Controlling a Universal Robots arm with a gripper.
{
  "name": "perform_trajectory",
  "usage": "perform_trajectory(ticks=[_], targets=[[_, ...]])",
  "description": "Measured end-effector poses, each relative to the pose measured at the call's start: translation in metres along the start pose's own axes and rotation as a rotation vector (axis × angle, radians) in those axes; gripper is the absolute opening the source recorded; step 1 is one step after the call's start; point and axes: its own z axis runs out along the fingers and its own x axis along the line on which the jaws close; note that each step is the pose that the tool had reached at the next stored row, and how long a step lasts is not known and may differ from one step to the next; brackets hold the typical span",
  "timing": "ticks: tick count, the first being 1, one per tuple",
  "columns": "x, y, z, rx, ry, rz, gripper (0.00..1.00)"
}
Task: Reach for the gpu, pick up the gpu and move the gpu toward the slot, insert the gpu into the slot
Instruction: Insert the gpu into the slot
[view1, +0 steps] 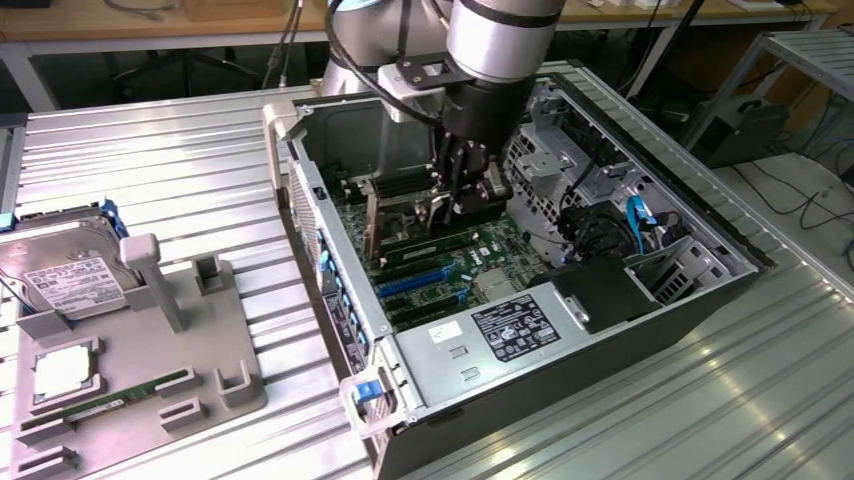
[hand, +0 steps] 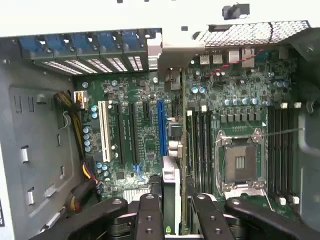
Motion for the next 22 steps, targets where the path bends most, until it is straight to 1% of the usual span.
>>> perform_trajectory(ticks=[1,2,4,5,6,7,8,9,10,12,13,16,22], targets=[[0.000,0.0002,0.0061,-0.0010,-0.0008,-0.037,0.27],[0.000,0.0006,0.0165,-0.0011,-0.0011,-0.040,0.27],[0.001,0.0058,0.0189,-0.0012,-0.0009,-0.040,0.27],[0.003,0.0076,0.0223,-0.0011,-0.0010,-0.038,0.27],[0.006,0.0076,0.0288,-0.0049,-0.0005,-0.020,0.27],[0.006,0.0077,0.0316,-0.0096,-0.0002,-0.014,0.27],[0.006,0.0078,0.0391,-0.0196,0.0004,-0.005,0.27],[0.008,0.0080,0.0487,-0.0196,0.0003,-0.002,0.27],[0.008,0.0094,0.0520,-0.0211,0.0003,-0.001,0.27],[0.009,0.0098,0.0557,-0.0269,0.0006,0.000,0.27],[0.009,0.0099,0.0559,-0.0277,0.0008,-0.001,0.27],[0.009,0.0105,0.0566,-0.0290,0.0008,-0.001,0.27],[0.009,0.0106,0.0567,-0.0289,0.0007,0.000,0.27]])
